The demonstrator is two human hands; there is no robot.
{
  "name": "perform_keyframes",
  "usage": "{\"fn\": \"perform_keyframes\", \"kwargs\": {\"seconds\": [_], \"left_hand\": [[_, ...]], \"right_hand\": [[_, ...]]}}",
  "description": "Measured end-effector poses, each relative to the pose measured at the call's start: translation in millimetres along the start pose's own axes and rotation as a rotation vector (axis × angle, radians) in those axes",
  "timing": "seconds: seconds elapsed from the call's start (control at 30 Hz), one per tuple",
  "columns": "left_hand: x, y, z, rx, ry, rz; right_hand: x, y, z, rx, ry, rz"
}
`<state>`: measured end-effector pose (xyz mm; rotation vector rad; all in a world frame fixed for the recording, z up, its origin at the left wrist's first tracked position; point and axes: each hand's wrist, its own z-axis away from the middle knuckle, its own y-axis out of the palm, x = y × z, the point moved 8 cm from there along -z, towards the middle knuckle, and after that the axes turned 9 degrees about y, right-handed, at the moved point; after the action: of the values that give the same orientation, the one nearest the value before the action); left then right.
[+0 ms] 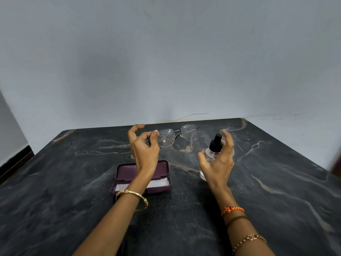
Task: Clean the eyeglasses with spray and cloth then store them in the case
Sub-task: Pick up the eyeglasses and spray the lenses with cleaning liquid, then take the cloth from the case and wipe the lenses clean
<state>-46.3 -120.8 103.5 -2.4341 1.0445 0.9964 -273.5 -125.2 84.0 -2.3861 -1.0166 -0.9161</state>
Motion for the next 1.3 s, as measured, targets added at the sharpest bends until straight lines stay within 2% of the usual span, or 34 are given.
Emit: {"fn": "perform_keyframes", "kwargs": {"seconds": [0.27, 0.57, 0.8, 0.97, 1.2, 1.3], "left_hand": [[9.3, 1.4, -0.4, -0.002, -0.083, 0.041], [7.4, 1.5, 1.3, -0.027, -0.115, 0.129], [5.6, -3.8, -2.8, -0.035, -0.077, 0.050], [-3.9, -19.1, -9.6, -0.080, -0.009, 0.078], [8.7, -103.2, -16.5, -0.329, 0.064, 0.029], [23.9, -136.0, -16.2, -0.414, 0.057, 0.004]], "right_hand": [[-13.1, 13.4, 6.2, 0.113, 0.091, -0.026], [-15.4, 15.8, 6.0, 0.113, 0.109, 0.018], [4.5, 5.7, 4.4, -0.004, -0.013, 0.115], [41.2, -2.8, 15.4, -0.086, -0.309, 0.055], [85.5, 22.8, 47.5, 0.161, -0.587, 0.085], [100.6, 46.3, 50.9, 0.344, -0.581, 0.176]]}}
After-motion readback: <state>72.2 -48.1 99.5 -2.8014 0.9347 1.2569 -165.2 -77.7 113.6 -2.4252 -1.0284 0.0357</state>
